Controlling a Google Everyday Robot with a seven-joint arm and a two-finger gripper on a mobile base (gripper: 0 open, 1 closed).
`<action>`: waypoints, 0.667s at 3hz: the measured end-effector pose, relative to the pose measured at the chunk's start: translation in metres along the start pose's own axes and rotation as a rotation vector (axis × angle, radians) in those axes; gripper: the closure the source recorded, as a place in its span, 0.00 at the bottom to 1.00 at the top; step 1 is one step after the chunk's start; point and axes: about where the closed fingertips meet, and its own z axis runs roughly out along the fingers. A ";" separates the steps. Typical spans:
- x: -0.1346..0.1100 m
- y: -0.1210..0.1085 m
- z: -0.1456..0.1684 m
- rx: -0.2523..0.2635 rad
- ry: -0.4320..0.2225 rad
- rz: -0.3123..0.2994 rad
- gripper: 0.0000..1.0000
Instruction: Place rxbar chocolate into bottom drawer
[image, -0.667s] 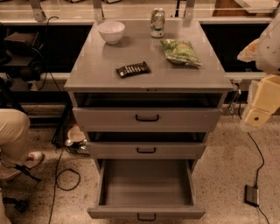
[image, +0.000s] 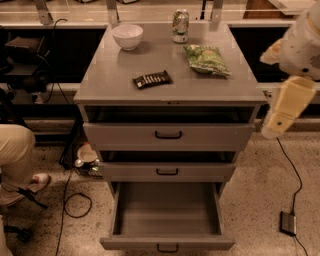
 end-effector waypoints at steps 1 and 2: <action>-0.035 -0.054 0.046 -0.023 -0.047 -0.025 0.00; -0.062 -0.086 0.080 -0.042 -0.077 -0.034 0.00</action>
Offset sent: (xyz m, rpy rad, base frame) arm 0.1729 0.0786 -0.0626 0.1050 0.0348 0.0880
